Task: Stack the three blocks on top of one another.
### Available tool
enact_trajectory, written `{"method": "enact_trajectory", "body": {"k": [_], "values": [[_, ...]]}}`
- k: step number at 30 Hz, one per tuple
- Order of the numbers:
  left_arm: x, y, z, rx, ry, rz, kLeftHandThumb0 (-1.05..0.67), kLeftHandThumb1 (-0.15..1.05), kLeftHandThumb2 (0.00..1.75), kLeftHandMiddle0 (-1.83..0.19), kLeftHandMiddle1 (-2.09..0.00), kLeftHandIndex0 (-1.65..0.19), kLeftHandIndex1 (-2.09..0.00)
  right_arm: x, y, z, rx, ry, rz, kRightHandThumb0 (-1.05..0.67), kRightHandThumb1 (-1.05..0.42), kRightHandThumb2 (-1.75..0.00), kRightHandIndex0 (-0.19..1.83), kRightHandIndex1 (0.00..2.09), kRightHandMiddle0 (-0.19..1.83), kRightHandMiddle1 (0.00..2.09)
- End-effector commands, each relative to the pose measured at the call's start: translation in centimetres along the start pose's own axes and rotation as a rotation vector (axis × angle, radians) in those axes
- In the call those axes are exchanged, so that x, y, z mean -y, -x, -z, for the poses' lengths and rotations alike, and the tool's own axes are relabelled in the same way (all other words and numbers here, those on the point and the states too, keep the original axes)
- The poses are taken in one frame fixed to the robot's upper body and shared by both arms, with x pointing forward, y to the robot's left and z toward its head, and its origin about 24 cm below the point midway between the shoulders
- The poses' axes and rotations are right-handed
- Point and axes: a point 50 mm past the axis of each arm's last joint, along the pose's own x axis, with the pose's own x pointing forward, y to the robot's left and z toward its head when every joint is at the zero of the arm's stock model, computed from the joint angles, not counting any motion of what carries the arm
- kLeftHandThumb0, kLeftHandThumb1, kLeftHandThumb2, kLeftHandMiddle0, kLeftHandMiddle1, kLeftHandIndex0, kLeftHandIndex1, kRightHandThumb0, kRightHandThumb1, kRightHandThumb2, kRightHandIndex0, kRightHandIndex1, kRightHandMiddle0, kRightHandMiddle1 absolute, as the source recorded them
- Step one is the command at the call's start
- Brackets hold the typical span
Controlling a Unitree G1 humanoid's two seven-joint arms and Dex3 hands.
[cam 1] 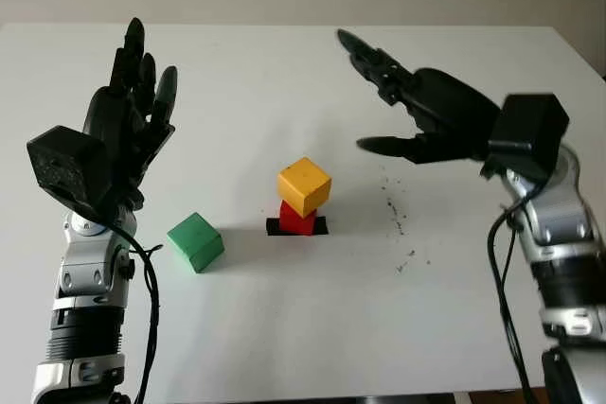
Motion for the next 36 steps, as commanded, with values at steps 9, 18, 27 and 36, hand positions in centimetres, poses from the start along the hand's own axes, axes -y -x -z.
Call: {"method": "enact_trajectory", "body": {"k": [9, 18, 27, 36], "values": [[-0.2, 0.1, 0.3, -0.011, -0.004, 0.002, -0.72, 1.05, 0.46, 0.11, -0.05, 0.08, -0.05, -3.9, 1.2, 2.5, -0.116, -0.299, 0.213, -0.71, -1.05, -0.69, -0.19, 0.00, -0.19, 0.00], [-0.1, 0.1, 0.4, -0.011, 0.016, 0.004, -0.72, 1.05, 0.45, 0.10, -0.06, 0.08, -0.05, -6.1, 1.6, 3.1, -0.138, -0.474, 0.406, -0.68, -1.05, -0.71, -0.19, 0.00, -0.19, 0.00], [-0.6, 0.4, 0.2, 0.030, 0.010, 0.004, -0.70, 1.05, 0.46, 0.06, -0.06, 0.04, -0.07, -6.8, 1.7, 3.2, -0.142, -0.478, 0.444, -0.68, -1.05, -0.73, -0.19, 0.00, -0.19, 0.00], [-4.2, 1.2, -2.4, 0.152, -0.334, 0.194, -0.66, 1.05, 0.24, -0.53, -0.15, -0.47, -0.23, -7.0, 1.5, 3.0, -0.131, -0.487, 0.454, -0.67, -1.05, -0.73, -0.19, 0.00, -0.19, 0.00]]}}
